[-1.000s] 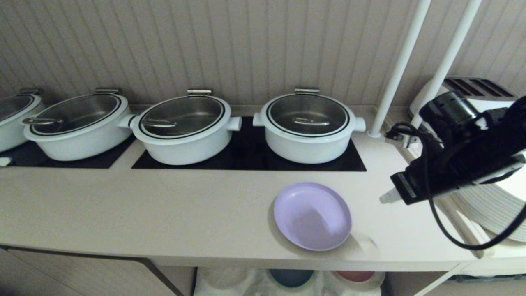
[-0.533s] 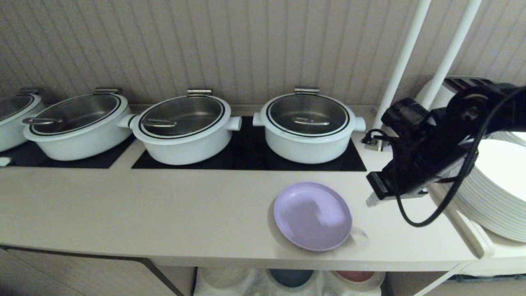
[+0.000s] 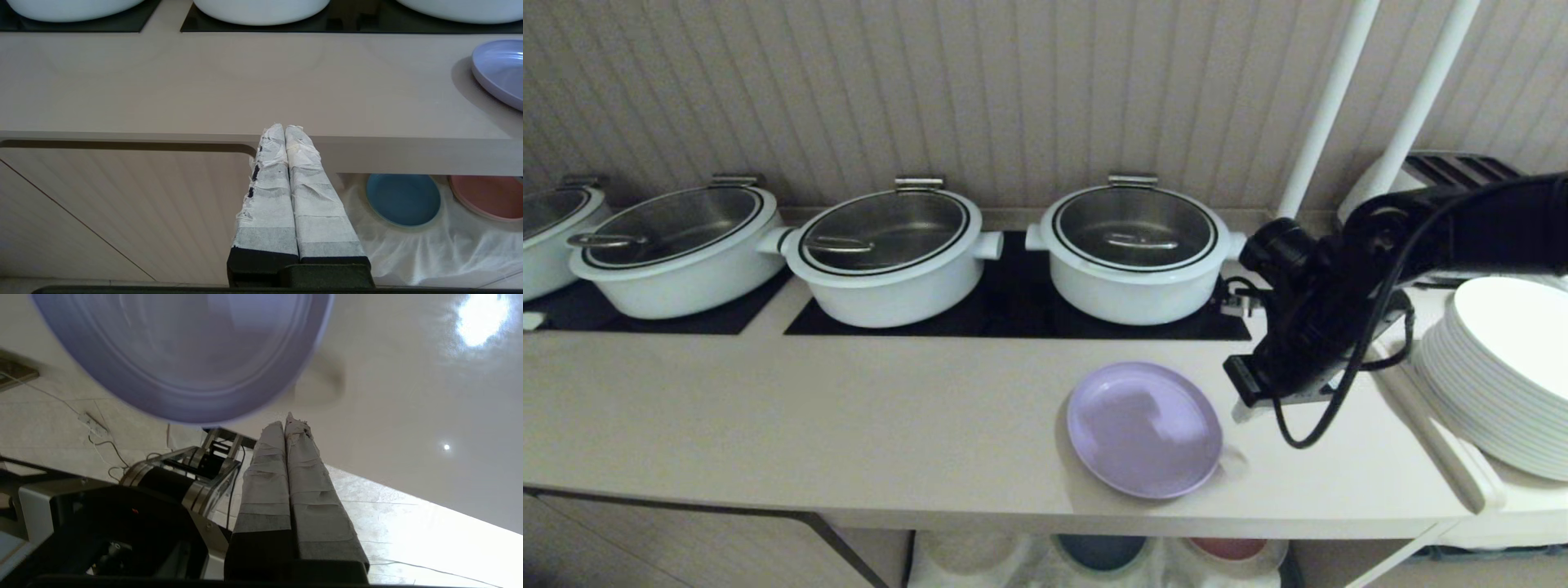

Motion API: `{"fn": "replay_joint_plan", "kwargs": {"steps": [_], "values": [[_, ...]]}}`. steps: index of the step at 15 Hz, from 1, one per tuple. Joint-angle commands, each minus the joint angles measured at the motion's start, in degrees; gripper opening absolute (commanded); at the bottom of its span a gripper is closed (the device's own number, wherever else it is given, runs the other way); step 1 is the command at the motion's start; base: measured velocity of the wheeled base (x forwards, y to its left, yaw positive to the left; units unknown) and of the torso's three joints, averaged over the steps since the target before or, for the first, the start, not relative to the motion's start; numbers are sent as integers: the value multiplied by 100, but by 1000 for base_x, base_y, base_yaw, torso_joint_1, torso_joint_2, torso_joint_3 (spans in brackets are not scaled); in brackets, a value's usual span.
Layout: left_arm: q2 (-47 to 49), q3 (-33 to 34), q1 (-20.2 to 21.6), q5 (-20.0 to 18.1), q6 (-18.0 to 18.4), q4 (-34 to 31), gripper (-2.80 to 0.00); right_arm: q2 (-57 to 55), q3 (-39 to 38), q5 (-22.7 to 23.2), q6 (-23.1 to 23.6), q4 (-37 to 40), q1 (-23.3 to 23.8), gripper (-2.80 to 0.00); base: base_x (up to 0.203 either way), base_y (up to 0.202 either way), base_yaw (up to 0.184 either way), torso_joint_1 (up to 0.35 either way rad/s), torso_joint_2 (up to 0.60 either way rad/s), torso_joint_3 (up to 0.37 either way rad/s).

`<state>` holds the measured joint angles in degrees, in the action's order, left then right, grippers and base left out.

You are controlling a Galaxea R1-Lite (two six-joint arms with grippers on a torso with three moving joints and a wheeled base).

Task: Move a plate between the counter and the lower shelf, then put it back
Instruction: Pick up the plate

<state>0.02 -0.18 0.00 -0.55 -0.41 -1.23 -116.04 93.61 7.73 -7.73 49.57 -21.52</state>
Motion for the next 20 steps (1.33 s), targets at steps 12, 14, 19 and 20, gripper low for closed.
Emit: {"fn": "replay_joint_plan", "kwargs": {"steps": [12, 14, 19, 20], "values": [[-2, 1, 0, 2, -2, 0, -280, -472, 465, -281, -177, 35, -80, 0, 0, 0, 0, 0, 0, 0], [-2, 1, 0, 2, -2, 0, -280, -480, 465, -281, -170, 35, -71, 0, 0, 0, 0, 0, 0, 0], [-2, 1, 0, 2, -2, 0, -280, -595, 465, -281, -168, -8, -71, 0, 0, 0, 0, 0, 0, 0], [-2, 1, 0, 2, -2, 0, -280, -628, 470, -281, -153, -25, -71, 0, 0, 0, 0, 0, 0, 0]]}}
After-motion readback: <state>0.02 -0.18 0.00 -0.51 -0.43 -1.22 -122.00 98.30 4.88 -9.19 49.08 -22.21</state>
